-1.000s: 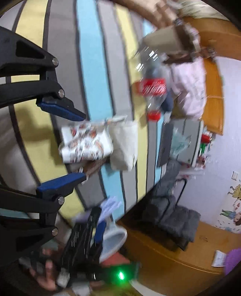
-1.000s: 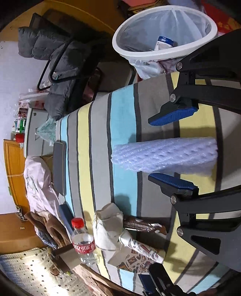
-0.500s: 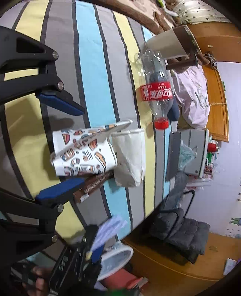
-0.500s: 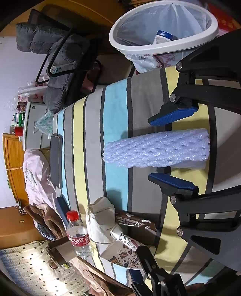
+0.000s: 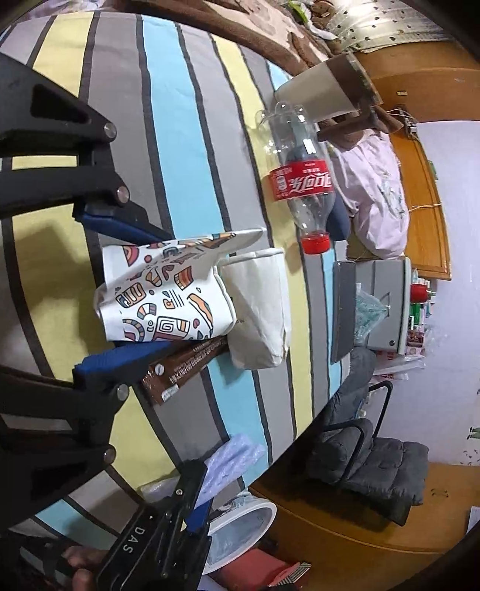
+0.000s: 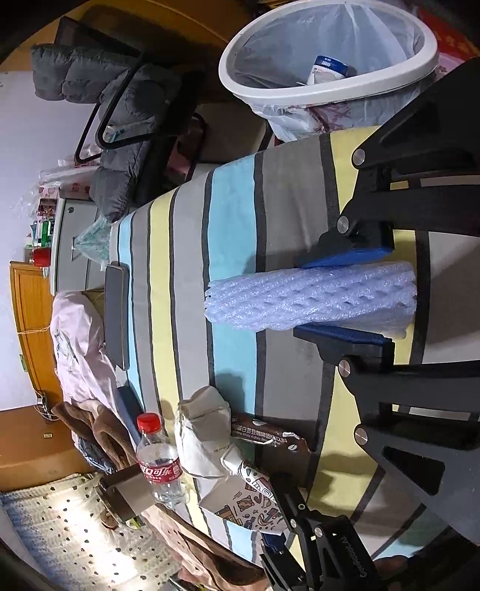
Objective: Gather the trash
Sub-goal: 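Carry the paper cup and foam sleeve over the white bin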
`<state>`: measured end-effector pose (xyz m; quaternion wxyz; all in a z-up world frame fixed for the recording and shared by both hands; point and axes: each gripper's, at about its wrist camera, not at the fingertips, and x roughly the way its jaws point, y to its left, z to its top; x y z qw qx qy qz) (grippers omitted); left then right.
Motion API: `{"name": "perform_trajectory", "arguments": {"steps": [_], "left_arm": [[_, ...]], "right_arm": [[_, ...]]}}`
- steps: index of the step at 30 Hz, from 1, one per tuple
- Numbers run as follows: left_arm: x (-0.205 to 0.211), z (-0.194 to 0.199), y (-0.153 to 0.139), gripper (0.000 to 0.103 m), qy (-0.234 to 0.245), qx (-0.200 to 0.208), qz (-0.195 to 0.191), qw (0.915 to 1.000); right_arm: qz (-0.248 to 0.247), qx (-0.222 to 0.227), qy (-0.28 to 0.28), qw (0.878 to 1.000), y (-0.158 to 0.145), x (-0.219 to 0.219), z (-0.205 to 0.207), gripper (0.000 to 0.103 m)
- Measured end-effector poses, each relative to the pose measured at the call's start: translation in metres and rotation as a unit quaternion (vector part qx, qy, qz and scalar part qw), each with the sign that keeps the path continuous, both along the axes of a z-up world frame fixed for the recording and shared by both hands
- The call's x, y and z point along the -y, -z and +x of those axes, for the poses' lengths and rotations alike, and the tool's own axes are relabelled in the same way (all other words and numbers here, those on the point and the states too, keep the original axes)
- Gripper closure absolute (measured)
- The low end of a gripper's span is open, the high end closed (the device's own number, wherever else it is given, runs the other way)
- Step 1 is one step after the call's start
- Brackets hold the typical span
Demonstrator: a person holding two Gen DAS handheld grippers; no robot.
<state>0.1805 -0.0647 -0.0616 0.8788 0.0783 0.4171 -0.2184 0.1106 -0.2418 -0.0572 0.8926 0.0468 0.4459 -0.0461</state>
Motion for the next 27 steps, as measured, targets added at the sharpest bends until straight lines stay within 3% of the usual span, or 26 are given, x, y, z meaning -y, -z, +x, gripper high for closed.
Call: {"name": "perform_trajectory", "arguments": {"steps": [27], "left_arm": [[0.007, -0.059, -0.044, 0.05, 0.005, 0.051, -0.036, 0.9981]], "right_arm": [[0.013, 0.059, -0.001, 0.998, -0.03, 0.006, -0.037, 0.074]]}}
